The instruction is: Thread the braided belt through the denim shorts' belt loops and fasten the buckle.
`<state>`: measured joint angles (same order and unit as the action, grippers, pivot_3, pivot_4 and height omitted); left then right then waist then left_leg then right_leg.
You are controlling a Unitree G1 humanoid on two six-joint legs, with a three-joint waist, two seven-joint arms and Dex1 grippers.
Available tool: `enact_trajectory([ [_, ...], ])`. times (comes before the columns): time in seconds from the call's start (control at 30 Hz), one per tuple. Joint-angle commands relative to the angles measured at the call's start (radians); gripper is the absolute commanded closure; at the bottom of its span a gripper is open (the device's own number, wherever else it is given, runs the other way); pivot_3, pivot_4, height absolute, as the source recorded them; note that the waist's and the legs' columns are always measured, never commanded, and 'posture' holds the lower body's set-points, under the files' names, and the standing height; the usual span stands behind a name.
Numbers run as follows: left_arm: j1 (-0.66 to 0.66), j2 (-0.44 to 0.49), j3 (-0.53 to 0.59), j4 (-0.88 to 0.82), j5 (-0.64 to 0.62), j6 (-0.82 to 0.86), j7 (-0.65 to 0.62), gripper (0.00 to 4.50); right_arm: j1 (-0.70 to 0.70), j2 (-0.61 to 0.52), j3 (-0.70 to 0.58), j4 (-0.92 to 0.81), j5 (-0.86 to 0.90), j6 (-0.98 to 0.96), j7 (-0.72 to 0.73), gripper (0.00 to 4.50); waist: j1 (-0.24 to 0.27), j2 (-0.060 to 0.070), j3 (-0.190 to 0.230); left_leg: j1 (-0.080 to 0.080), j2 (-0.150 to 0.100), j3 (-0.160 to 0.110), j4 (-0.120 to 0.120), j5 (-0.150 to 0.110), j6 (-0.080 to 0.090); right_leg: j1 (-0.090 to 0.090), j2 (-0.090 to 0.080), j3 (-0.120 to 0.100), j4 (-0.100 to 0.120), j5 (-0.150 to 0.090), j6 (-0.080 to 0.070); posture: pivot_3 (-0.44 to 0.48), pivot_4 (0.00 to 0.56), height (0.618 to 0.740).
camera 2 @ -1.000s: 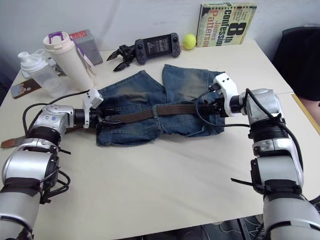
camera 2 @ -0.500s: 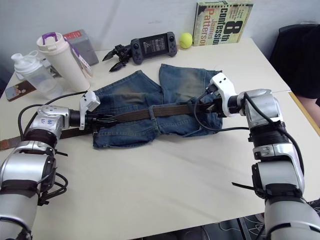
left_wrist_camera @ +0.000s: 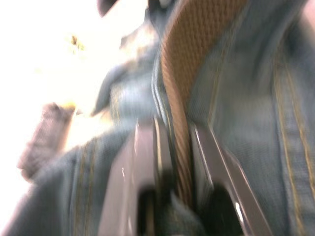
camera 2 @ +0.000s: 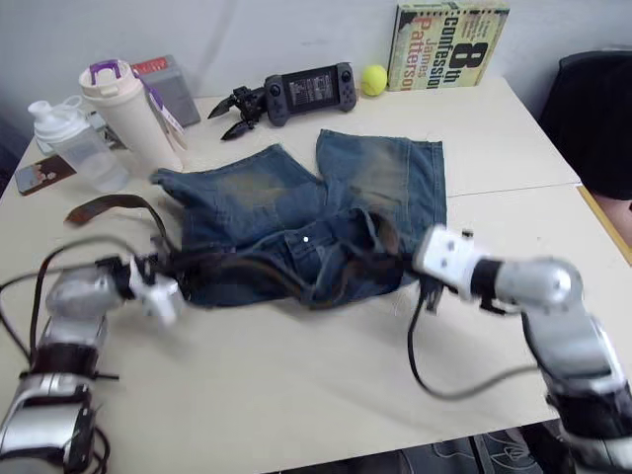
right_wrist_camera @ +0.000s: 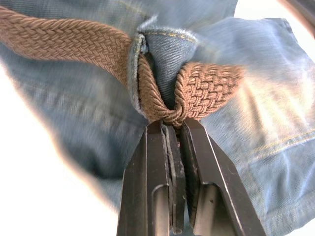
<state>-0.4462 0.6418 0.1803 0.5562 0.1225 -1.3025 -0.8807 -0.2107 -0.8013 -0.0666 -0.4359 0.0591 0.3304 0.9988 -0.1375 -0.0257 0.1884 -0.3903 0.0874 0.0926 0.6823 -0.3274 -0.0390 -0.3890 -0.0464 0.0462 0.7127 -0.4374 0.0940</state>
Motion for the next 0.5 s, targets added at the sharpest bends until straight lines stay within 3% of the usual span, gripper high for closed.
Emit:
enact_trajectory([
  [0.03,0.162,0.005,0.149,-0.086,0.177,-0.163,0.081,4.31,0.157,-0.04,-0.073,-0.148,-0.022,-0.123,-0.01,4.5,0.0,0.0,0.0,0.001,0.0,0.0,0.0,0.0,0.0,0.0,0.0,0.001,-0.003,0.0,0.0,0.0,0.15,0.739],
  [0.17,0.345,0.007,0.207,-0.059,0.344,-0.111,0.198,4.31,0.312,-0.061,-0.096,-0.226,-0.047,-0.129,-0.026,4.5,0.006,-0.001,-0.001,0.022,0.0,0.0,-0.008,-0.003,-0.002,0.02,0.001,0.004,-0.007,0.001,-0.001,0.0,0.15,0.739],
  [0.33,0.419,0.036,0.185,-0.072,0.473,-0.082,0.342,4.31,0.412,-0.109,-0.119,-0.234,-0.056,-0.131,-0.007,4.5,0.029,0.001,-0.004,0.054,0.0,0.003,-0.02,-0.009,-0.006,0.053,0.003,0.007,-0.024,0.001,-0.001,0.0,0.15,0.739],
  [0.5,0.476,0.092,0.092,-0.067,0.479,-0.016,0.42,4.31,0.52,-0.177,-0.132,-0.248,-0.076,-0.095,0.03,4.5,0.031,0.004,-0.007,0.056,0.001,0.007,-0.02,-0.012,-0.006,0.051,0.004,0.012,-0.025,0.001,-0.001,0.0,0.15,0.739],
])
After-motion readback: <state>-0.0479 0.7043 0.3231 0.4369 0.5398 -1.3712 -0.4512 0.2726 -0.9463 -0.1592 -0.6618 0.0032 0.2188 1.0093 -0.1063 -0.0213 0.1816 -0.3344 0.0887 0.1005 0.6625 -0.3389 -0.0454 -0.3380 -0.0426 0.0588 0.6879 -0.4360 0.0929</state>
